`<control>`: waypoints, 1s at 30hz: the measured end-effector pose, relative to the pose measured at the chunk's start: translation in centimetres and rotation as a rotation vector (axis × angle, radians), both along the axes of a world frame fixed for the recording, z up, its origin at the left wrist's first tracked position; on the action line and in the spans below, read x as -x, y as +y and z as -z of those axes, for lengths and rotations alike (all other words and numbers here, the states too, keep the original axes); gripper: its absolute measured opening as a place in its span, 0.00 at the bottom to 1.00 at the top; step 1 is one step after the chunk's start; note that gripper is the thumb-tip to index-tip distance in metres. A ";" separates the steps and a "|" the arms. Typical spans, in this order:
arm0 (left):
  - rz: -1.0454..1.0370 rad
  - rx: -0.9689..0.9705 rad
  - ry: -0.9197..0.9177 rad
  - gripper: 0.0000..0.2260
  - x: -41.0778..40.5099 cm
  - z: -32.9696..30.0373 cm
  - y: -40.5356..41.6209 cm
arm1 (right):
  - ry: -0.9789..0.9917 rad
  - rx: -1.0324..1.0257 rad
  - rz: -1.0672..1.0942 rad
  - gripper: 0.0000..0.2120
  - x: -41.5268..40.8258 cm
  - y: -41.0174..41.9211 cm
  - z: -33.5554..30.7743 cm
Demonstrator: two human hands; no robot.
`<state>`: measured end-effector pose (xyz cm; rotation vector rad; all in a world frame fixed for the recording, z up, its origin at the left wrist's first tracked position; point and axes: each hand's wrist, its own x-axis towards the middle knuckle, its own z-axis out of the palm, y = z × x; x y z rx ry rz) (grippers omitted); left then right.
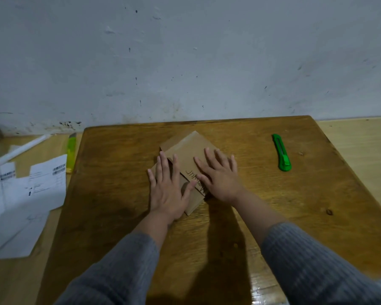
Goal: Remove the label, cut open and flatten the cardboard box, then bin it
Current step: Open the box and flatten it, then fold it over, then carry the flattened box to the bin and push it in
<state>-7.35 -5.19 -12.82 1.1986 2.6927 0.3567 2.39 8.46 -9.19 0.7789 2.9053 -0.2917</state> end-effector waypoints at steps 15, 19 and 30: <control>0.014 0.121 -0.106 0.41 1.1 -0.6 0.9 | -0.004 0.162 0.243 0.28 3.6 3.7 -0.9; -0.092 0.167 -0.243 0.44 1.1 -1.6 -0.2 | 0.167 0.510 0.403 0.32 3.3 3.7 -2.4; -0.210 -0.055 -0.533 0.48 -0.8 -5.1 0.5 | 0.687 1.065 0.807 0.29 -4.1 0.9 -4.9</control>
